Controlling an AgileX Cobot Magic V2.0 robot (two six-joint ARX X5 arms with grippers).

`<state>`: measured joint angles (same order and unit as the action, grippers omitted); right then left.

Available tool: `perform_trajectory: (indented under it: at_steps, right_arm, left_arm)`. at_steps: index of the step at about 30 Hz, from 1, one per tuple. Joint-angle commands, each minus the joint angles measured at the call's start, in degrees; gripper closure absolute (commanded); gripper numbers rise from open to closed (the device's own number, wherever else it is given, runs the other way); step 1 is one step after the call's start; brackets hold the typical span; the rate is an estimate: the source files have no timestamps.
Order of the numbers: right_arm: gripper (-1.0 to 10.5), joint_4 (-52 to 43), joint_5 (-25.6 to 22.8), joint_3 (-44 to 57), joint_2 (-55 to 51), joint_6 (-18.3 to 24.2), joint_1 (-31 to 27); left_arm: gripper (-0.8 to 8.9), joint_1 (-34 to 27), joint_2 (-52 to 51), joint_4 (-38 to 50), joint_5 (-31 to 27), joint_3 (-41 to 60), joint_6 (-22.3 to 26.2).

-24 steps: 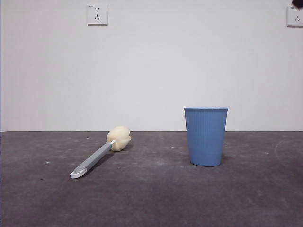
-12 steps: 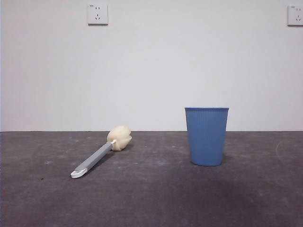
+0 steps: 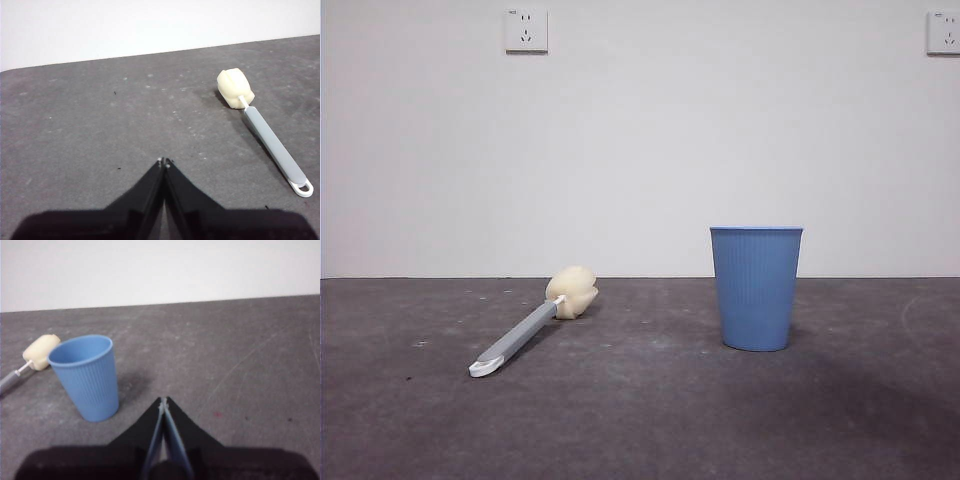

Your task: Pick up the cup brush,pick up the cup,insert the brush into the cup,clean the cup,put the cup brush back,put the cup back to the fixed position on the table

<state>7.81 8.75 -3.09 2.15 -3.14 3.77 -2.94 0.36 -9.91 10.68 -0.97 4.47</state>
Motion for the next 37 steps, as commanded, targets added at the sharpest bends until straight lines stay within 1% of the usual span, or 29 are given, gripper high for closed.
perform_trajectory:
  at_steps: [1, 3, 11, 37]
  right_arm:
    - [9.5, 1.8, -0.3, 1.5, -1.4, -0.9, -0.1]
    - [9.5, 3.5, -0.3, 2.3, -2.1, -1.0, -0.1]
    - [9.5, 3.1, -0.1, 2.3, -2.1, -2.0, 0.0]
    - [9.5, 3.2, -0.2, 2.3, -2.1, -1.9, 0.0]
  left_arm:
    - [8.17, -0.2, -0.1, 0.0, 0.0, 0.7, -0.3]
    - [8.17, -0.2, -0.1, 0.0, 0.0, 0.7, -0.3]
    - [8.17, -0.2, -0.1, 0.1, 0.0, 0.7, -0.3]
    - [8.17, -0.2, -0.1, 0.1, 0.0, 0.7, -0.3]
